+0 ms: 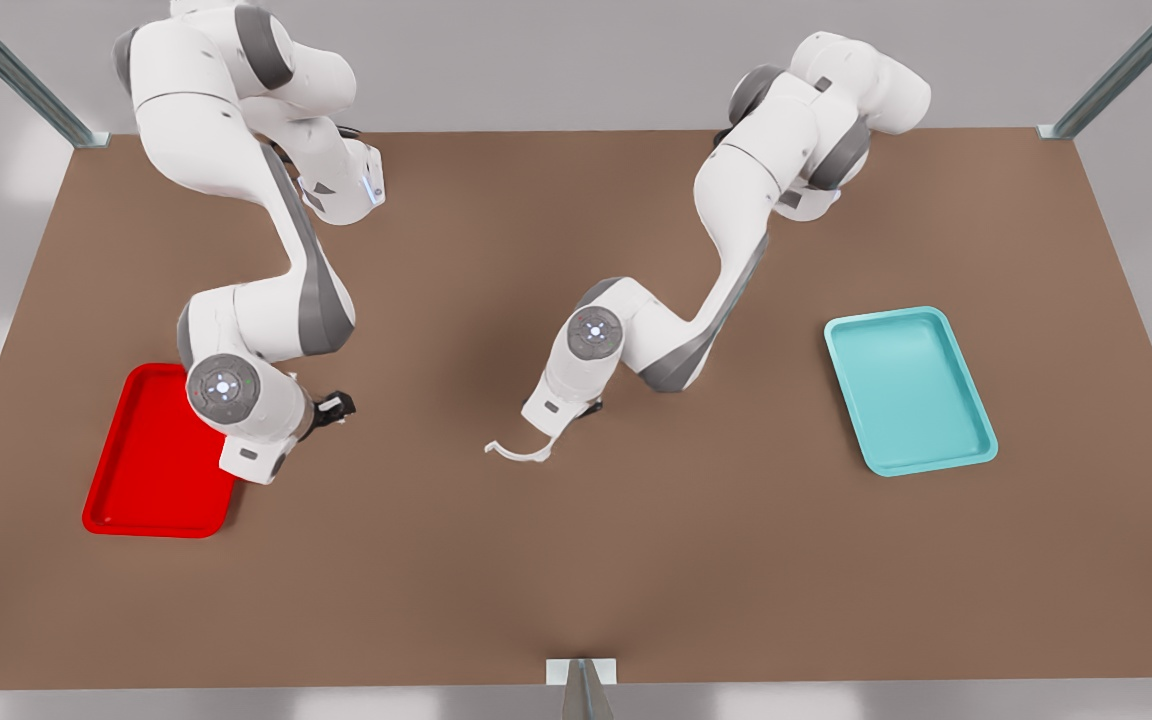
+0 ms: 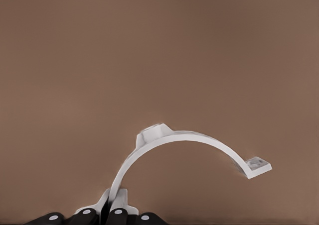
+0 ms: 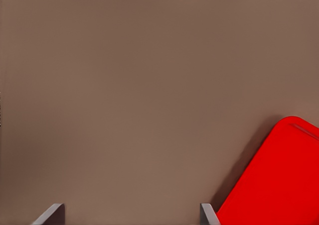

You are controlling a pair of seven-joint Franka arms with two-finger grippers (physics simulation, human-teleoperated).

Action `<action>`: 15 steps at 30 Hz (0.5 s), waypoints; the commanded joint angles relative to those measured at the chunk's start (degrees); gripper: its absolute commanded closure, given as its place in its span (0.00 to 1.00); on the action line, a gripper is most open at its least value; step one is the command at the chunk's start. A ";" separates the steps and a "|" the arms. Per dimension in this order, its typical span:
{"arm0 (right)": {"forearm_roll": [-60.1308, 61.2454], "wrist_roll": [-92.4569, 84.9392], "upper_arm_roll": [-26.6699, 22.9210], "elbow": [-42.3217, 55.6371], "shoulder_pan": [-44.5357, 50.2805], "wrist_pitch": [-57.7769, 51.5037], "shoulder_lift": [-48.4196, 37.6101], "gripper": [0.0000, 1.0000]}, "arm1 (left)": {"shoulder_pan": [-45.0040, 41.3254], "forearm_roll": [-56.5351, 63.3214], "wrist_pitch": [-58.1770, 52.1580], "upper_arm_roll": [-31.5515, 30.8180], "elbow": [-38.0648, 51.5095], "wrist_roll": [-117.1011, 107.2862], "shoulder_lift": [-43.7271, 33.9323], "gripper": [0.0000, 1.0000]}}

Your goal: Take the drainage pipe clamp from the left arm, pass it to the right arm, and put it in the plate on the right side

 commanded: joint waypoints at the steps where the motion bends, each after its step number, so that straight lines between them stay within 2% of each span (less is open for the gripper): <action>1: -0.50 -28.63 0.02 1.42 2.02 5.49 2.03 0.00 | -0.89 -0.04 3.43 -0.08 0.57 -22.51 0.50 0.79; 6: -0.59 -33.65 0.11 3.88 7.38 9.62 5.82 0.00 | -2.12 0.40 3.52 0.19 1.01 -21.90 0.85 0.79; 15: 2.93 -33.83 1.25 3.09 9.67 17.62 7.75 0.00 | -2.30 0.49 3.52 0.10 1.01 -19.17 1.11 0.79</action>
